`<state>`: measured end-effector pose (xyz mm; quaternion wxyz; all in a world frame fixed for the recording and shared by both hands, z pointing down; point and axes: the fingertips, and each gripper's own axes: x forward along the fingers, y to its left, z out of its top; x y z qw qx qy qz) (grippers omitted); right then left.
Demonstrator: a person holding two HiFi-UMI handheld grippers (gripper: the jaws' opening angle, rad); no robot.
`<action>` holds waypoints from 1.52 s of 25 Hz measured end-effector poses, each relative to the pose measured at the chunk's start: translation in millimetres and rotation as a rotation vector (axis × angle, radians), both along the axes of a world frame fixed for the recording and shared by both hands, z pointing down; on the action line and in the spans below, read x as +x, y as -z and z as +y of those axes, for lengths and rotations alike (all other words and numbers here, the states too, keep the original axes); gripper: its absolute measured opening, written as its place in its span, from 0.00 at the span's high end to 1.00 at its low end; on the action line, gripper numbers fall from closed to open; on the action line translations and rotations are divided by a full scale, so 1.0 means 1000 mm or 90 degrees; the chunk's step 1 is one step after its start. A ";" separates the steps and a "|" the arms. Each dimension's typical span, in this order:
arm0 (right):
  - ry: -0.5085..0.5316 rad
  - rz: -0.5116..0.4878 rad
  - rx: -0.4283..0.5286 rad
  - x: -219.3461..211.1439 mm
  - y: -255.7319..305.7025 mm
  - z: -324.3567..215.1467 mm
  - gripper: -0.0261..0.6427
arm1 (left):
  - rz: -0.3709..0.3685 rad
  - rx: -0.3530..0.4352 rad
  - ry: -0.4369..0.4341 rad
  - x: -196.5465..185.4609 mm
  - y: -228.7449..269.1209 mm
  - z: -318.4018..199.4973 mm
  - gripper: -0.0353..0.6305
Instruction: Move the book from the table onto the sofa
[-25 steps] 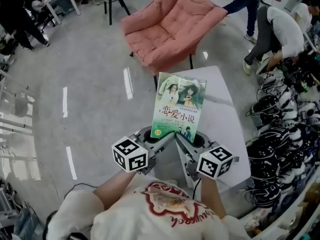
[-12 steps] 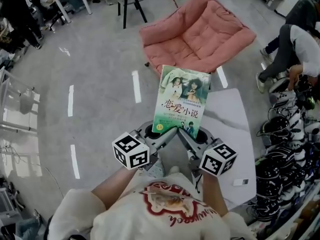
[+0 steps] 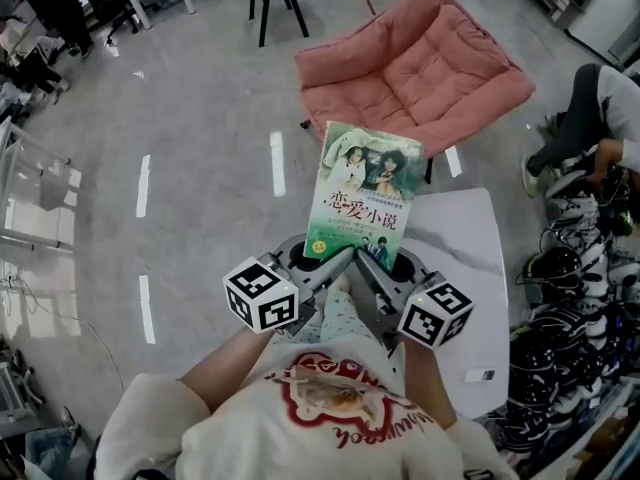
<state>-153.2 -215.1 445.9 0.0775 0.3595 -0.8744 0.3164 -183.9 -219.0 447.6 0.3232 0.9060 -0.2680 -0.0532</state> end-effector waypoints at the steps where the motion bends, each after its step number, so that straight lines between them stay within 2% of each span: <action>1: 0.001 0.001 -0.001 -0.001 -0.002 -0.005 0.79 | 0.003 -0.001 0.002 -0.001 -0.002 -0.005 0.74; 8: -0.009 0.005 -0.010 0.010 -0.017 -0.095 0.79 | 0.005 -0.011 -0.003 0.010 -0.017 -0.095 0.74; 11: -0.006 0.001 0.002 0.011 -0.026 -0.136 0.79 | 0.006 0.002 -0.001 0.011 -0.027 -0.136 0.74; 16: -0.014 -0.001 0.026 0.017 -0.036 -0.233 0.79 | 0.008 0.021 -0.010 0.017 -0.036 -0.234 0.74; 19: -0.007 0.005 0.048 0.021 -0.037 -0.258 0.79 | 0.021 0.030 -0.005 0.021 -0.039 -0.259 0.74; 26: -0.022 0.000 0.038 0.052 -0.034 -0.359 0.79 | 0.015 0.023 -0.018 0.053 -0.035 -0.360 0.74; 30: -0.028 0.005 0.035 0.046 -0.037 -0.383 0.79 | 0.019 0.013 -0.020 0.047 -0.039 -0.385 0.74; 34: -0.055 0.001 0.014 0.045 -0.054 -0.404 0.79 | 0.015 -0.008 -0.047 0.045 -0.056 -0.407 0.74; 36: -0.062 0.009 0.028 0.043 -0.056 -0.383 0.79 | 0.024 0.001 -0.054 0.043 -0.058 -0.386 0.74; 38: -0.061 0.017 0.049 0.035 -0.046 -0.339 0.79 | 0.031 0.017 -0.053 0.035 -0.049 -0.343 0.74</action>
